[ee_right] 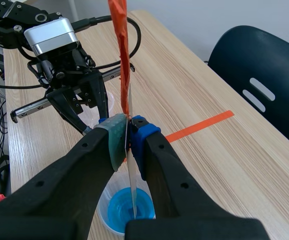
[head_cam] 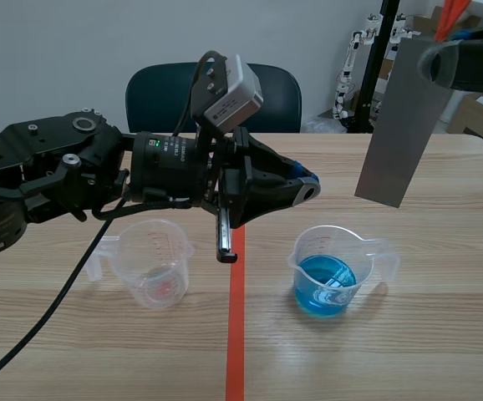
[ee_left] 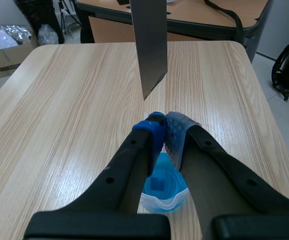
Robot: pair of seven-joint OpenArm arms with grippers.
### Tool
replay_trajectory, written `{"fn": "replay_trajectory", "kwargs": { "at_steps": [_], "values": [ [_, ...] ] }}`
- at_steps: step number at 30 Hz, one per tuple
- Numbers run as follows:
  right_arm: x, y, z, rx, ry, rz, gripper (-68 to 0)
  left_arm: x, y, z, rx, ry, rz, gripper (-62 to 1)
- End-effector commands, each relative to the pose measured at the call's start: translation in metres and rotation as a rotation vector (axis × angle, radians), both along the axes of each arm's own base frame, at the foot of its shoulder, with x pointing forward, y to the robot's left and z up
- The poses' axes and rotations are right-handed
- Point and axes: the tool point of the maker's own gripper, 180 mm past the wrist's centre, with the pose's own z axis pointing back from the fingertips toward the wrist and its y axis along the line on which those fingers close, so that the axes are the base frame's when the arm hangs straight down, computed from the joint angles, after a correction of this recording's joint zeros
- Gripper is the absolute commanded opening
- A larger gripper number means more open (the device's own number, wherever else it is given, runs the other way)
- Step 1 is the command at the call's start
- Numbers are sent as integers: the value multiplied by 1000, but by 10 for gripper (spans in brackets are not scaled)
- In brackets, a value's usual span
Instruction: Do the redox reaction experiment. move the plate over the left beaker
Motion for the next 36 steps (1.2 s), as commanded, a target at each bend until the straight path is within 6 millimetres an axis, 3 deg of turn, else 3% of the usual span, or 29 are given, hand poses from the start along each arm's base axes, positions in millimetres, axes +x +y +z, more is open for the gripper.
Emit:
{"fn": "replay_trajectory", "kwargs": {
  "at_steps": [1, 26, 31, 36],
  "values": [
    [2, 0, 15, 25, -31, 4, -669, 1, -5, 13, -41, -9, -8, -583],
    [2, 0, 14, 18, -29, 6, -669, 2, -2, 11, -35, -9, -4, -583],
    [2, 0, 14, 19, -29, 6, -669, 4, 10, 9, -34, -6, 13, -584],
    [2, 6, 8, 12, -16, 17, -669, 8, 36, 3, -40, 8, 58, -584]
  ]
}}
